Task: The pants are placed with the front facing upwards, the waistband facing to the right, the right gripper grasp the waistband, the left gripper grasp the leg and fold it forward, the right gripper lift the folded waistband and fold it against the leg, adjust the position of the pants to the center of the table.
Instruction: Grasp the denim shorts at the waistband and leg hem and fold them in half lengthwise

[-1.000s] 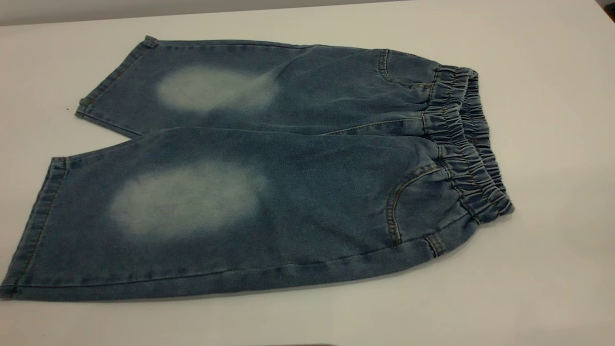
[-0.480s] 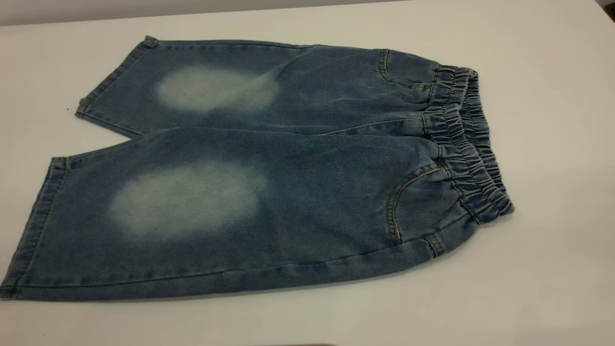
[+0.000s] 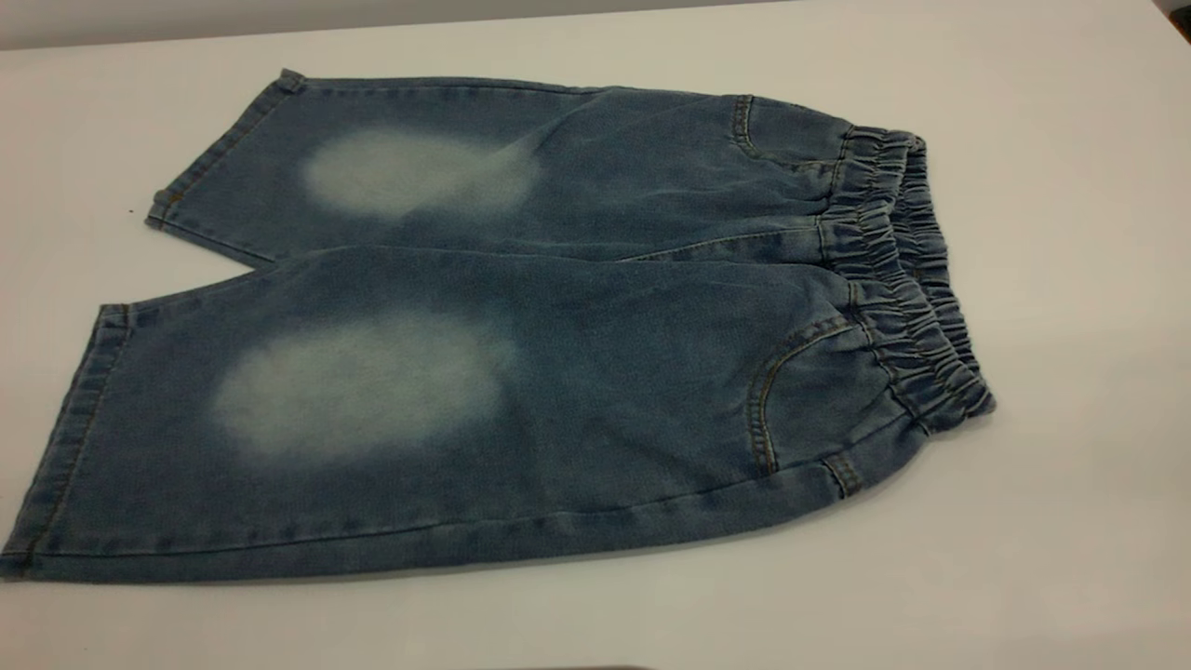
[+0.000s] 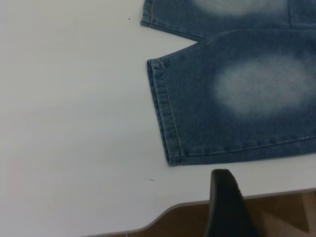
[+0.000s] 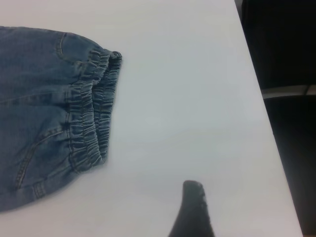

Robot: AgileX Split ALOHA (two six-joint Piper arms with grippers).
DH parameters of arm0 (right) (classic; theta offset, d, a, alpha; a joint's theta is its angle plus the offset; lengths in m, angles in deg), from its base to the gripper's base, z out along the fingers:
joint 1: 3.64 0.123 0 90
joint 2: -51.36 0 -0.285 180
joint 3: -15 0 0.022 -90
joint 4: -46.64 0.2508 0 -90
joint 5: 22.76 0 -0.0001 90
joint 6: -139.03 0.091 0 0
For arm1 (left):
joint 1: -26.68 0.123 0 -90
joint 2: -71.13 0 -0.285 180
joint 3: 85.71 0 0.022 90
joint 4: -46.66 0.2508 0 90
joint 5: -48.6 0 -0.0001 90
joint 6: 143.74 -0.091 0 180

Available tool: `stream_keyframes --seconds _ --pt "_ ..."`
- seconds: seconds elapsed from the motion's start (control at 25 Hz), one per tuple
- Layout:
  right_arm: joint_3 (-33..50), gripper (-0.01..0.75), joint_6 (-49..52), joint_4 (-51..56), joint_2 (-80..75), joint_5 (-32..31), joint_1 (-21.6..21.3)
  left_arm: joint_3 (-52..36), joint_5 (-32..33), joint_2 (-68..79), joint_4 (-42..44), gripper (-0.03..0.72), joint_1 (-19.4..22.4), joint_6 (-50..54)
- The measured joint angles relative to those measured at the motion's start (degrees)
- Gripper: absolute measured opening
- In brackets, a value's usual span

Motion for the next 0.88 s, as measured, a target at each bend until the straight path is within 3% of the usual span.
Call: stream_keyframes --seconds 0.64,0.88 --pt "-0.61 0.491 1.24 0.05 -0.37 0.06 0.00 0.23 -0.07 0.82 0.79 0.379 0.00 0.39" --pt "-7.93 0.516 1.87 0.88 -10.77 2.73 0.00 3.72 -9.10 13.78 2.26 0.379 0.00 2.65"
